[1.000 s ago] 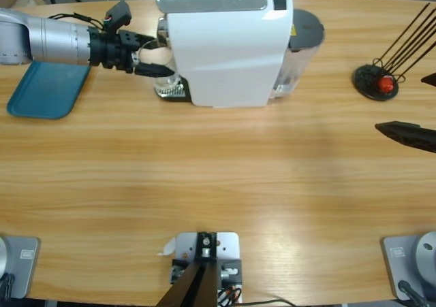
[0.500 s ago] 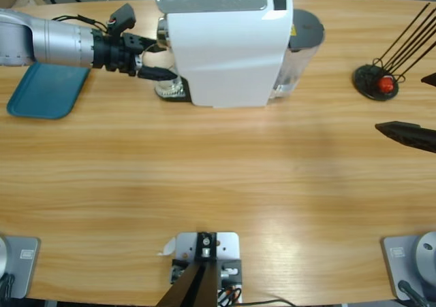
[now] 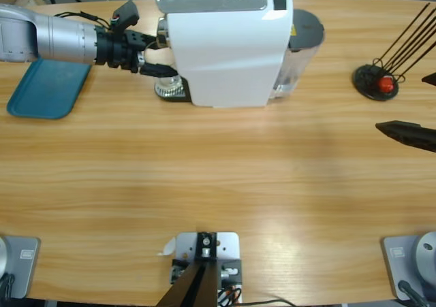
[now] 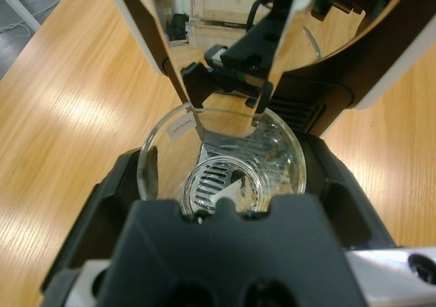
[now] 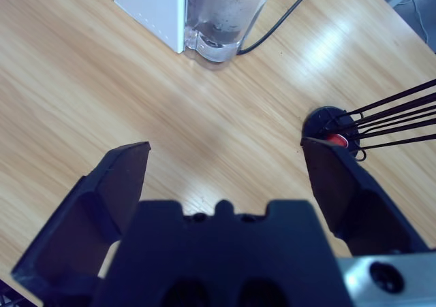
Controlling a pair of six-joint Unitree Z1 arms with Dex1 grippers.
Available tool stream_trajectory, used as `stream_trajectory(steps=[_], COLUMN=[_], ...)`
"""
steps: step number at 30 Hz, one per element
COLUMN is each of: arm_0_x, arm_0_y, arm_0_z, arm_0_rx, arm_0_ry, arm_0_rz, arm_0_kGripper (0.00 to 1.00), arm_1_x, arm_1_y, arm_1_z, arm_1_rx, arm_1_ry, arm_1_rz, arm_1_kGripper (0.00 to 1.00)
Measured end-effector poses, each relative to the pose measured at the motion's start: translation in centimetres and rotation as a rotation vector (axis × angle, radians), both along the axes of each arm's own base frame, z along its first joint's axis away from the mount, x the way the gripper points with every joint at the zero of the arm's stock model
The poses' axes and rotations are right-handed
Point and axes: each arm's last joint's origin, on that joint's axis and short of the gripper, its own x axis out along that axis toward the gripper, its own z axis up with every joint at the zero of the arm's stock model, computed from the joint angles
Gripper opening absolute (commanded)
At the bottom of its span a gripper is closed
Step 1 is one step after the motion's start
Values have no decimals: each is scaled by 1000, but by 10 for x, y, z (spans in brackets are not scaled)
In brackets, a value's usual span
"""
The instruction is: Pour coffee
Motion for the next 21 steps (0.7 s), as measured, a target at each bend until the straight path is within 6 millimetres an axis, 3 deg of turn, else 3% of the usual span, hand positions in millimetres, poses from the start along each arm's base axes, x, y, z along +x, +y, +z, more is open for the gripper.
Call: stream_trajectory(steps=[5,6,7,8,9,12,21], arm_0_x=[0,0,0,0,0,-1,-1], arm_0_y=[0,0,0,0,0,0,1], arm_0_z=[0,0,0,0,-1,-1,-2], arm_0_rx=[1,1,1,2,3,6,9], arm_0_ry=[2,2,2,3,6,13,20], arm_0_rz=[0,0,0,0,0,1,2], arm_0_kGripper=[0,228,686,836,901,959,968], arm_1_x=[0,0,0,0,1,1,1], arm_1_y=[0,0,0,0,-1,-1,-2], arm_1_z=[0,0,0,0,0,0,0], arm_1_rx=[0,0,0,0,-1,-2,-4], arm_1_ry=[0,0,0,0,-1,-2,-6], arm_1_rz=[-3,-4,-5,-6,-7,-14,-20], arm_1_kGripper=[1000,1000,1000,1000,1000,1000,1000])
